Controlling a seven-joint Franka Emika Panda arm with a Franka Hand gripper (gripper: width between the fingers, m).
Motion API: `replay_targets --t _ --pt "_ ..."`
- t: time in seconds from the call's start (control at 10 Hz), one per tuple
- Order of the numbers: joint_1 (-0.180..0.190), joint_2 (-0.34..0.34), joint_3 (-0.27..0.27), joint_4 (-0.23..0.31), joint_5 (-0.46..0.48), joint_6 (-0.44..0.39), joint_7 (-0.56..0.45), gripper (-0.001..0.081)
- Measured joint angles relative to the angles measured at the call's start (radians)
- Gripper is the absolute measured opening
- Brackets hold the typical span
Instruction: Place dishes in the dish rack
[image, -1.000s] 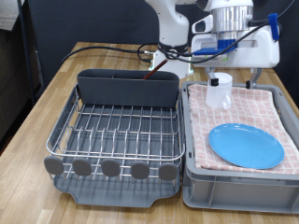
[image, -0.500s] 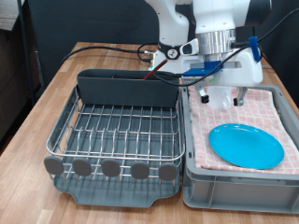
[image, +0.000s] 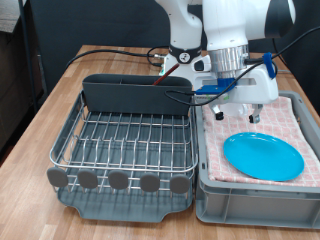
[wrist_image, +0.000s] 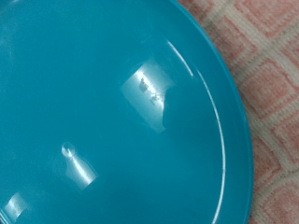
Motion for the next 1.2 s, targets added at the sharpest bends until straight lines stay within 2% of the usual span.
replay_targets --t 0.2,1.2 --pt "-0.002 0.029 0.013 0.017 0.032 0.006 -0.028 0.0802" --pt "-0.001 0.138 0.005 0.098 0.008 0.005 -0.030 0.0802"
